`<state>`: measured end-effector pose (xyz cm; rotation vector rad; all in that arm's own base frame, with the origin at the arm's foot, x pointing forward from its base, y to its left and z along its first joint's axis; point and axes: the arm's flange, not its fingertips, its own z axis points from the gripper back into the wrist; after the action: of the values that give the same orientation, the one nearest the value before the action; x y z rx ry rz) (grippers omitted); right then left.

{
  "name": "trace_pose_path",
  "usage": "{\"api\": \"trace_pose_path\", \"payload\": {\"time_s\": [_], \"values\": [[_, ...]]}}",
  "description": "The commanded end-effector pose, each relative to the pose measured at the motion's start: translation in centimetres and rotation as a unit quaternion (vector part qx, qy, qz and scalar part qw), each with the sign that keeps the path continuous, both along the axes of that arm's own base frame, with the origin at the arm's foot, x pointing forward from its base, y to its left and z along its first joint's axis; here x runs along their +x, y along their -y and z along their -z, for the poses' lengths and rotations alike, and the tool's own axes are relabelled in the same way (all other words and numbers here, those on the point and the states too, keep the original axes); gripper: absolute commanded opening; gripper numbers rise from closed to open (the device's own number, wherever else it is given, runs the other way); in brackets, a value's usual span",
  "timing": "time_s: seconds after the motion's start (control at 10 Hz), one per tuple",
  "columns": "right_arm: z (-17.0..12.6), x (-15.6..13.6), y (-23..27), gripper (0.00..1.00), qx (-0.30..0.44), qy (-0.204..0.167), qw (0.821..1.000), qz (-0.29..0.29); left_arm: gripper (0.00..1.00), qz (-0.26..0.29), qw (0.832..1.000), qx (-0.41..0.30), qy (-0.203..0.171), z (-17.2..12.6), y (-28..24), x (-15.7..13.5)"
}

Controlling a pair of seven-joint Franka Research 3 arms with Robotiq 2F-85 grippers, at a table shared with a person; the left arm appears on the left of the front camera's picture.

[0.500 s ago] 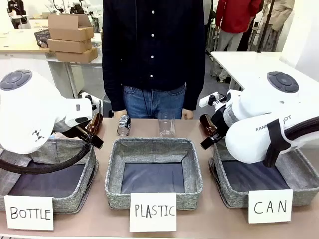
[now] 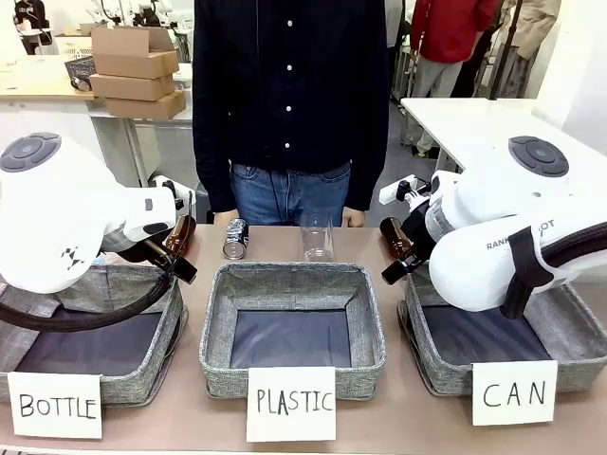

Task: Sort the can waste into the basket.
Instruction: Pick up the can waste from the table and place it in the right Fabric basket.

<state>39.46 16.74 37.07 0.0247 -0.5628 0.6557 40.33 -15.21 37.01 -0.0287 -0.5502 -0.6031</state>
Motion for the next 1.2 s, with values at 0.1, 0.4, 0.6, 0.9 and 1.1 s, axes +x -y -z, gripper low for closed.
{"api": "trace_pose_path", "payload": {"time_s": [0.1, 0.4, 0.6, 0.9, 1.1], "values": [[0.0, 0.0, 0.0, 1.0, 0.0, 0.0, 1.0, 0.0, 1.0, 0.0, 1.0, 0.0, 0.0, 0.0, 0.0, 0.0], [0.0, 0.0, 0.0, 1.0, 0.0, 0.0, 1.0, 0.0, 1.0, 0.0, 1.0, 0.0, 0.0, 0.0, 0.0, 0.0], [-5.1, -1.3, 0.5, 1.0, -0.001, -0.005, 0.999, 0.034, 1.0, 0.012, 1.0, 0.004, 0.02, -5.4, 0.8, -2.0], [-12.3, -9.5, 2.3, 1.0, 0.039, -0.009, 0.996, 0.079, 1.0, -0.004, 0.999, 0.0, 0.034, -13.8, 1.3, -13.3], [-11.5, -5.5, 1.8, 1.0, 0.026, -0.017, 0.997, 0.069, 1.0, -0.006, 1.0, -0.004, 0.022, -13.1, 2.4, -7.5]]}}
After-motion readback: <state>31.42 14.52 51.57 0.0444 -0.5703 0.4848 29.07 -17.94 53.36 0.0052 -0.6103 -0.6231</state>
